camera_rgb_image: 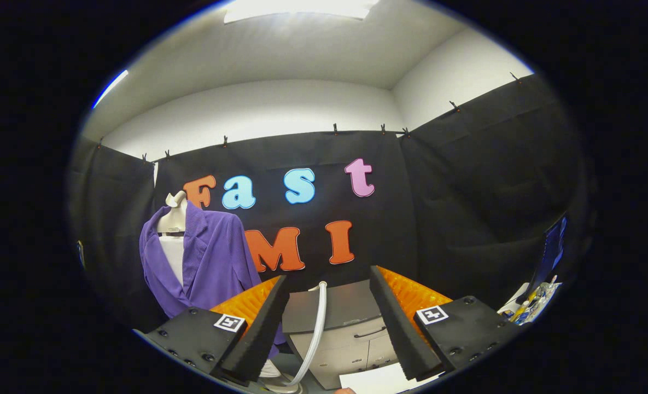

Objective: Iron the clothes twice with a garment steamer, once on the left side and once on the right side.

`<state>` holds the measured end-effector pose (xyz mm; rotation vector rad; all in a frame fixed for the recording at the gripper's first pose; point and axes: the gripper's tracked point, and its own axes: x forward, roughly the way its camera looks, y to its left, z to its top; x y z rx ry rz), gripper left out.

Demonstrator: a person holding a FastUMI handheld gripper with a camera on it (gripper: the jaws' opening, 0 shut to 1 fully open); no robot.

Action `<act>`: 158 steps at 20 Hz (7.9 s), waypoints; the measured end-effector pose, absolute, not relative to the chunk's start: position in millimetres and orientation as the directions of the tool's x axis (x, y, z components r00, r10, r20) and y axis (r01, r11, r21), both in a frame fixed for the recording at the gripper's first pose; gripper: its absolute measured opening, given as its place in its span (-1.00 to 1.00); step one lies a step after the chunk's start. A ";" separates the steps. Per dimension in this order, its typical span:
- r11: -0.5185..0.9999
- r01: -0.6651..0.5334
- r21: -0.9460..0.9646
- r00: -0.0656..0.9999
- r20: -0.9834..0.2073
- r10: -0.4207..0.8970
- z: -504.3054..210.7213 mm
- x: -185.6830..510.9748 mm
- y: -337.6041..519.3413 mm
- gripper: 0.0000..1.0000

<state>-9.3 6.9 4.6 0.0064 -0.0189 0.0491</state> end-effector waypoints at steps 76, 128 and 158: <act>0.996 0.053 0.070 0.946 -0.323 -0.028 -136.2 300.6 61.1 -0.19; 0.983 -0.036 -0.181 0.974 -0.227 -0.007 -301.8 -17.1 269.5 -0.19; 0.971 -0.043 -0.234 0.885 -0.460 -0.071 -433.2 -74.1 245.9 -0.18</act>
